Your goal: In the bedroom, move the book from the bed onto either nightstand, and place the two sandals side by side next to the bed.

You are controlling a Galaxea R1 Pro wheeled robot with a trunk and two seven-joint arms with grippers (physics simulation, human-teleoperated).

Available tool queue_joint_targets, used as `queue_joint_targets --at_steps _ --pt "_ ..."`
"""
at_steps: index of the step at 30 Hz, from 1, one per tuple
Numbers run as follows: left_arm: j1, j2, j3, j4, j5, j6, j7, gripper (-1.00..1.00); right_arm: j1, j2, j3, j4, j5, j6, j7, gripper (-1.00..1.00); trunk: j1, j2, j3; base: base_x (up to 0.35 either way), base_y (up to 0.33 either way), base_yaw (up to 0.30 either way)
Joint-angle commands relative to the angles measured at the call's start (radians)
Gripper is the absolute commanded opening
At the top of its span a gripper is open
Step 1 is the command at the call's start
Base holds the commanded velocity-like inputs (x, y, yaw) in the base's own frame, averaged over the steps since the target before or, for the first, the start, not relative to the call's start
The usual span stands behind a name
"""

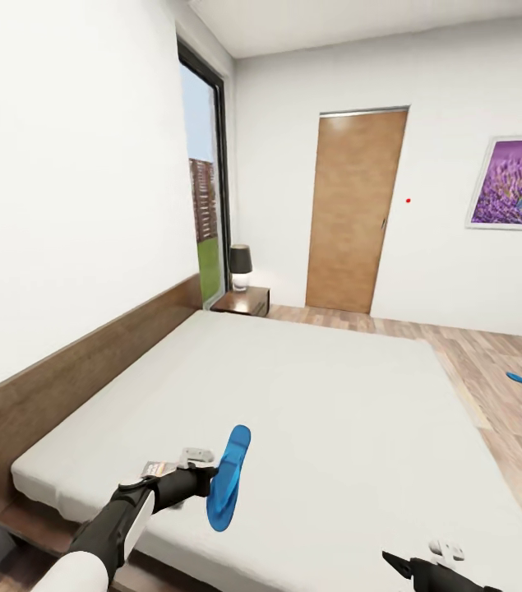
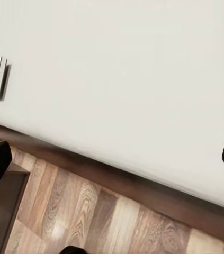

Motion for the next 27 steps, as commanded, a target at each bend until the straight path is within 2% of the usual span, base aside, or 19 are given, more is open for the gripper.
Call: queue_joint_targets --at_steps 1,27 --pt "0.000 -0.001 0.008 -0.002 -0.006 0.007 -0.003 -1.00 -0.001 -0.001 0.007 0.000 -0.010 0.005 0.002 1.00 0.000 -0.001 -0.001 0.000 0.000 -0.227" --pt "0.000 -0.003 0.006 0.000 -0.006 0.007 -0.001 -1.00 -0.001 -0.001 0.007 0.000 -0.010 0.005 0.002 1.00 0.000 -0.001 0.028 0.000 0.000 -0.231"
